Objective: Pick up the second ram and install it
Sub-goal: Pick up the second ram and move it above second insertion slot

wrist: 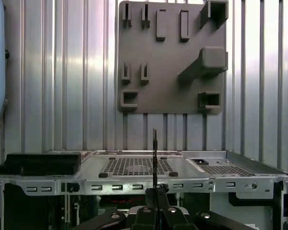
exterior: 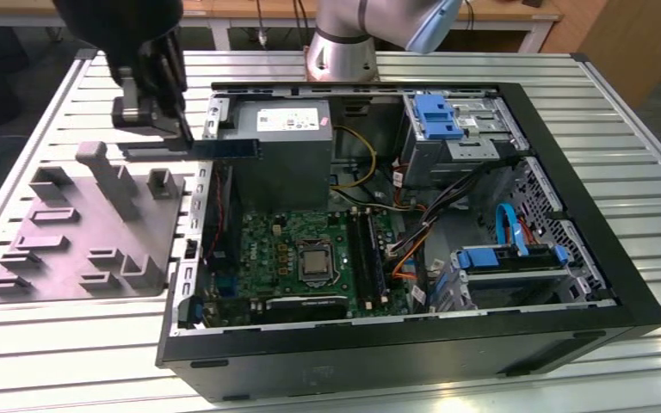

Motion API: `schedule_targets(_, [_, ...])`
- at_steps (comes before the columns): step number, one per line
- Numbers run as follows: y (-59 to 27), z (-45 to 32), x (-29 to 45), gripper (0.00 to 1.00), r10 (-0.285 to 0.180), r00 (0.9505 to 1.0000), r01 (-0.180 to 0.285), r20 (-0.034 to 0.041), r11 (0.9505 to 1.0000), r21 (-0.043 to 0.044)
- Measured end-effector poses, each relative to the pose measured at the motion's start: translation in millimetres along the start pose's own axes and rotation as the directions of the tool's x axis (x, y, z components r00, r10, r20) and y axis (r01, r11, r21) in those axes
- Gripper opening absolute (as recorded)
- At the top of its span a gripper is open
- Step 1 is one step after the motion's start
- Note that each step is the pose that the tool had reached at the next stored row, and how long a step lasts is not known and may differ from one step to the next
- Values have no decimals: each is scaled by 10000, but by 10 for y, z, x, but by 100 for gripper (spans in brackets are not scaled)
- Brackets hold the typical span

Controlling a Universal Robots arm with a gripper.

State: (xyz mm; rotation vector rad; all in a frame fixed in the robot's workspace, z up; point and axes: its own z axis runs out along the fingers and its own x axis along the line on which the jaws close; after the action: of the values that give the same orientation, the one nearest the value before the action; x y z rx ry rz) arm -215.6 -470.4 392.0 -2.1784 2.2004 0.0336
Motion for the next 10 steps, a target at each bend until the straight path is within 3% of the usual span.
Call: schedule_targets(10, [-454, 7, 3, 11, -1, 10000, 1, -1, 10000, -6])
